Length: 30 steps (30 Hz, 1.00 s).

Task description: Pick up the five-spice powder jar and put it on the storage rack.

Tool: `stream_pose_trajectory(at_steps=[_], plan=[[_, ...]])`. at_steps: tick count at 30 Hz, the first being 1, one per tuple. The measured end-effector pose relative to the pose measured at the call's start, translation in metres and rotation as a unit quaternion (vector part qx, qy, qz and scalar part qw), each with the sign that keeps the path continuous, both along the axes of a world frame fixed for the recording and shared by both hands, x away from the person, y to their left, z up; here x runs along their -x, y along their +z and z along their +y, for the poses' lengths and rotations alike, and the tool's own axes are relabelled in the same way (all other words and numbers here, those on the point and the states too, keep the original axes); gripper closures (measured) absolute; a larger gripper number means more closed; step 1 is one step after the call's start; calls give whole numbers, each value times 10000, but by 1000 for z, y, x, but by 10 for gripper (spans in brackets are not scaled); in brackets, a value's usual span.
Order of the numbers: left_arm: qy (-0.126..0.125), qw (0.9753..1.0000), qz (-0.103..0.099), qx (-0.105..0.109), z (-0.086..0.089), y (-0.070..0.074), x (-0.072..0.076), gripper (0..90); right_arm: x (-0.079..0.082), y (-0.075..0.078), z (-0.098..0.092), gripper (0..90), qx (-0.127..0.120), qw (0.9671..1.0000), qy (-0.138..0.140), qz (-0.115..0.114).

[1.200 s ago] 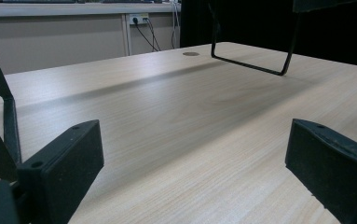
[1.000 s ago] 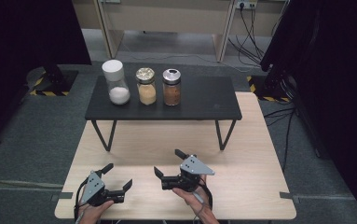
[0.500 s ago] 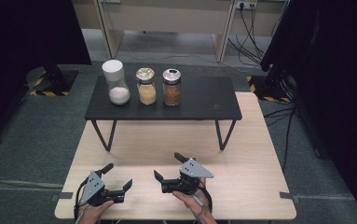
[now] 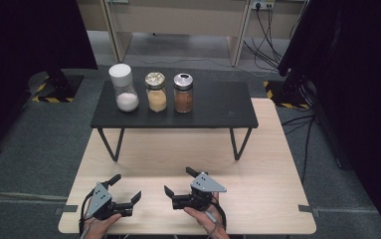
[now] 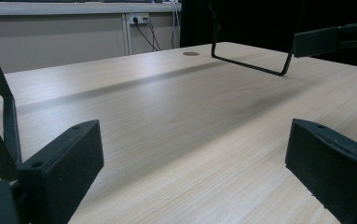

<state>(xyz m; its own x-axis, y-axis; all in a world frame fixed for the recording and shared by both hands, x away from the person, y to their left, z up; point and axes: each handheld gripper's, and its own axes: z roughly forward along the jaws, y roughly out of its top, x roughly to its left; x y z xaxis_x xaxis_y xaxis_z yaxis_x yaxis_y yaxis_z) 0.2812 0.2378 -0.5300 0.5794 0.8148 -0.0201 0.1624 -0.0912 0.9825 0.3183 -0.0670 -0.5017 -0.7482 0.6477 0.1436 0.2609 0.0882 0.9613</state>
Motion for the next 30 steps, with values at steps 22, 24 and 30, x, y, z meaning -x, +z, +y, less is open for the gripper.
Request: stream_pose_trajectory(at_steps=[22, 24, 30], plan=[[-1, 10000, 8, 21, 0, 0, 0, 38, 3, -4, 0, 20, 18, 10000, 30, 73], [-2, 10000, 8, 18, 0, 0, 0, 38, 4, -4, 0, 20, 20, 10000, 34, 68], [-1, 10000, 10, 28, 0, 0, 0, 38, 3, -4, 0, 20, 10, 10000, 22, 74]])
